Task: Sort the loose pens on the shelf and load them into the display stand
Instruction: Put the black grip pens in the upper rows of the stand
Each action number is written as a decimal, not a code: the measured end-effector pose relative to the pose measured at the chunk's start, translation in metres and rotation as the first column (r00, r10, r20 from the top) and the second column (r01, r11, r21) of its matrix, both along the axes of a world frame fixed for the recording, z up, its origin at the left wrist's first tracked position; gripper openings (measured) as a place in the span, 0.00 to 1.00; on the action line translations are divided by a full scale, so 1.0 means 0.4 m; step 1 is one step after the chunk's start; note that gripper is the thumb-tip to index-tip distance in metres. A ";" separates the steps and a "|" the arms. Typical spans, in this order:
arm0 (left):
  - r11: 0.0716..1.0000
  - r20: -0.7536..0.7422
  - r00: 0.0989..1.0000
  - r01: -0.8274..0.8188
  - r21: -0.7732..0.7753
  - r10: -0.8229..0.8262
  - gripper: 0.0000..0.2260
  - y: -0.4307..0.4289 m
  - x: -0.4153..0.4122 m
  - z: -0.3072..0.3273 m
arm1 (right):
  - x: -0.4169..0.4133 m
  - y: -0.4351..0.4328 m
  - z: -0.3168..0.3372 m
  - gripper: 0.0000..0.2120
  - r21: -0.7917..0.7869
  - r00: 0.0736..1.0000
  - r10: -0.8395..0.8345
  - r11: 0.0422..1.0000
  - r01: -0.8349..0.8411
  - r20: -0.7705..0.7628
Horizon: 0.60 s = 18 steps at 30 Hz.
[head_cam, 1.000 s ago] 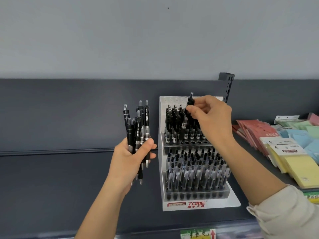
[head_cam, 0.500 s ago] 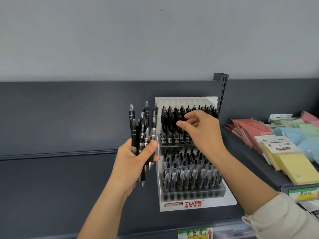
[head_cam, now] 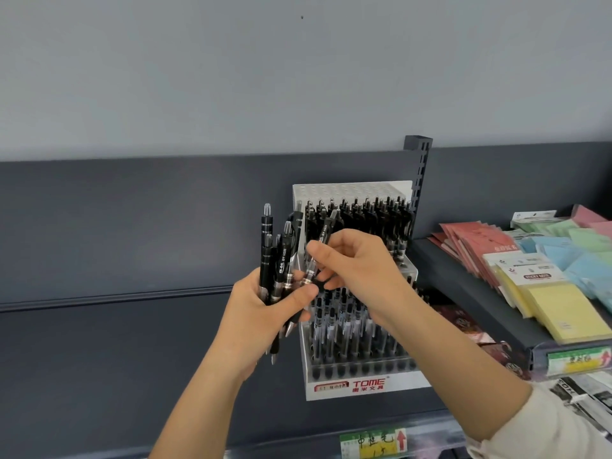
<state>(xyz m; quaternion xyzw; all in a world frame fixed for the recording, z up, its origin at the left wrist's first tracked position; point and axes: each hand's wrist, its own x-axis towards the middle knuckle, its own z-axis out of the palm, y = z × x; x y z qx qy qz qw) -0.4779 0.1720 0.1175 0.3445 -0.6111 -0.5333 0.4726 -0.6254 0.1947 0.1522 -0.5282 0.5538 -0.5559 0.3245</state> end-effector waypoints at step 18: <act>0.988 -0.012 0.988 -0.153 0.024 0.153 0.06 -0.007 0.006 -0.011 | -0.130 -0.026 0.040 0.05 -0.399 0.854 -0.453 0.855 0.332 -0.258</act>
